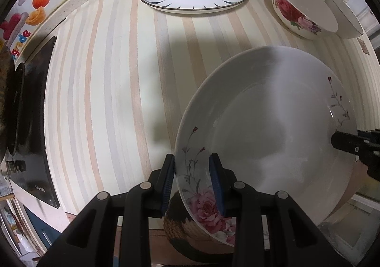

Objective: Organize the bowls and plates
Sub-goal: 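Lower the pink-rose plate onto the flower plate held by the right tool, then move the left tool to the blue-striped plate and grasp its rim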

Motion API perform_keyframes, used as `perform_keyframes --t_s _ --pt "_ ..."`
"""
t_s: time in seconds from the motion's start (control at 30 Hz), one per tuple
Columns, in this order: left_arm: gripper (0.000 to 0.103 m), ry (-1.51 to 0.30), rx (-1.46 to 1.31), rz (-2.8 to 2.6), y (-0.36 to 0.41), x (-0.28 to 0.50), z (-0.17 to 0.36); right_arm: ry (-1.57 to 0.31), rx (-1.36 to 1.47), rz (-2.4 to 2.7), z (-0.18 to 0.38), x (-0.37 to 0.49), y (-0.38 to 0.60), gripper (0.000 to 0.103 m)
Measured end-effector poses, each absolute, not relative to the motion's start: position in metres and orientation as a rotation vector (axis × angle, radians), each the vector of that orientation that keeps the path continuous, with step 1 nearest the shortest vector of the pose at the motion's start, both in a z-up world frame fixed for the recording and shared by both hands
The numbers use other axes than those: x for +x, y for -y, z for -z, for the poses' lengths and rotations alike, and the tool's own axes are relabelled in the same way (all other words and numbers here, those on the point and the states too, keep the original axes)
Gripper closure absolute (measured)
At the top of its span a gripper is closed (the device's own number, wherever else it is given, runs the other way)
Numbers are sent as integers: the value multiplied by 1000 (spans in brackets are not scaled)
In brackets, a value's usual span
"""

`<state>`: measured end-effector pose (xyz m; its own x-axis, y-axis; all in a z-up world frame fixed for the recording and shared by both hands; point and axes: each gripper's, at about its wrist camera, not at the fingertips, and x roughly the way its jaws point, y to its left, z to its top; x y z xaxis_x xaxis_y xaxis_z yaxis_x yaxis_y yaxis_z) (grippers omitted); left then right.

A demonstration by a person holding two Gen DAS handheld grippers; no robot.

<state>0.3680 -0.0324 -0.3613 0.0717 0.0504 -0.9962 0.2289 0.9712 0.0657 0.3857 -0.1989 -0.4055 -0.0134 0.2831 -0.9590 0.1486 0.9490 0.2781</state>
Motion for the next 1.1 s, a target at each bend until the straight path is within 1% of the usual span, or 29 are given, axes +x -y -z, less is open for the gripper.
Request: perform_keyframes --t_s 0.4,0.53,0.63,0.77,0.8,0.87,0.9,0.93,1.03,1.1 --pt "76 -1506 220 133 30 365 357 -1613 365 -72 405 389 197 80" --pt "76 -1514 206 135 28 364 352 -1616 367 -61 403 389 201 78" --pt "76 -1517 174 138 23 362 340 -1622 399 -68 400 390 209 78" --pt "75 -1472 102 153 12 374 306 -1571 475 -119 370 401 215 78" --pt "75 -1442 72 148 7 384 294 -1548 492 -140 360 408 215 76" --pt "74 -1406 22 143 -1 404 279 -1488 522 -182 337 432 216 68" --pt "72 -1385 -8 137 -6 423 272 -1453 525 -199 325 450 215 58" --pt "72 -1372 -23 129 -9 437 270 -1430 521 -210 319 465 217 54" --pt "72 -1343 -76 94 -23 489 275 -1359 461 -207 311 527 212 54" --pt "72 -1353 -118 78 -29 521 291 -1360 436 -193 324 571 208 54"
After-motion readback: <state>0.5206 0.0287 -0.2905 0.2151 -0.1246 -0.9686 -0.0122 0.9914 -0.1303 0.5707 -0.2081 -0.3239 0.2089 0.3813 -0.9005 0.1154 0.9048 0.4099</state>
